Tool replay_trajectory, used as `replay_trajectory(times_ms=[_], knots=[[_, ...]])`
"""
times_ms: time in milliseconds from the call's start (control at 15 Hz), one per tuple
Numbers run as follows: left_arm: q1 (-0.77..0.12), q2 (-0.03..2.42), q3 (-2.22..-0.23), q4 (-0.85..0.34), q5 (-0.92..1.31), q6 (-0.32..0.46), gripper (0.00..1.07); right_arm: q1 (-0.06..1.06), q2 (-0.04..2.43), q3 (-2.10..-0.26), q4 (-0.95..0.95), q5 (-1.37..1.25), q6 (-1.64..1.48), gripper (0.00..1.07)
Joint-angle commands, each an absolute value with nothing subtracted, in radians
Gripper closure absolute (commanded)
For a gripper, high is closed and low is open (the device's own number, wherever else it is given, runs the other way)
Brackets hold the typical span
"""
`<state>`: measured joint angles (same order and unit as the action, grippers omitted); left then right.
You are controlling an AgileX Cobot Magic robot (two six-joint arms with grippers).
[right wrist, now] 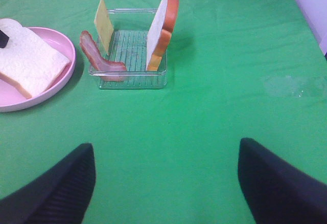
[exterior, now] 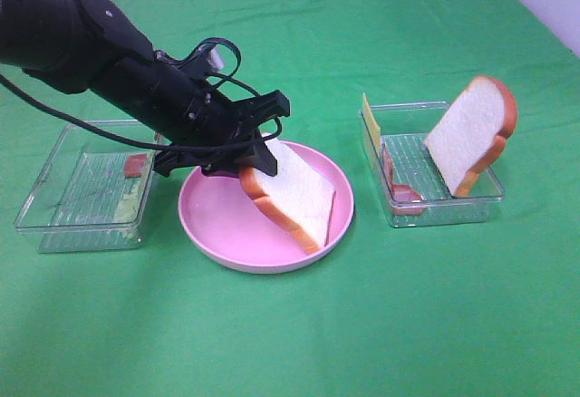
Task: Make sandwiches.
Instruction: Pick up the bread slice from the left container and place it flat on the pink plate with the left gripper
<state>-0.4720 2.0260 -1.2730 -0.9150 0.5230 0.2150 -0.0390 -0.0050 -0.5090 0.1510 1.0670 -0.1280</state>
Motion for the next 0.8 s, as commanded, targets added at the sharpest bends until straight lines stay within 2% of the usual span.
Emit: replay_trajectory(times_ms=[67, 133, 200, 267, 333, 400, 467, 733, 800], knots=[[-0.475, 2.045, -1.277, -0.926, 0.517, 0.252, 1.07, -0.044, -0.021, -0.507, 0.151, 1.057, -0.119, 0.34], [-0.475, 2.044, -1.277, -0.925, 0.517, 0.267, 0.99, -0.044, -0.021, -0.507, 0.151, 1.057, -0.119, 0.34], [-0.475, 2.039, -1.277, -0.925, 0.517, 0.275, 0.87, -0.044, -0.021, -0.507, 0.151, 1.057, -0.119, 0.34], [-0.475, 2.029, -1.277, -0.914, 0.517, 0.275, 0.58, -0.044, -0.021, -0.507, 0.151, 1.057, -0.119, 0.34], [-0.475, 2.019, -1.277, -0.892, 0.517, 0.275, 0.41, -0.044, -0.021, -0.507, 0.151, 1.057, -0.119, 0.34], [-0.475, 2.005, -1.281, -0.853, 0.517, 0.278, 0.27, -0.044, -0.021, -0.507, 0.151, 1.057, -0.119, 0.34], [-0.475, 1.984, -1.281, -0.813, 0.517, 0.278, 0.23, -0.044, -0.021, -0.507, 0.151, 1.057, -0.119, 0.34], [-0.475, 1.876, -1.281, -0.690, 0.514, 0.261, 0.23, -0.044, -0.021, -0.507, 0.151, 1.057, -0.119, 0.34], [-0.475, 1.839, -1.281, -0.659, 0.515, 0.231, 0.23, -0.044, -0.021, -0.507, 0.151, 1.057, -0.119, 0.34]])
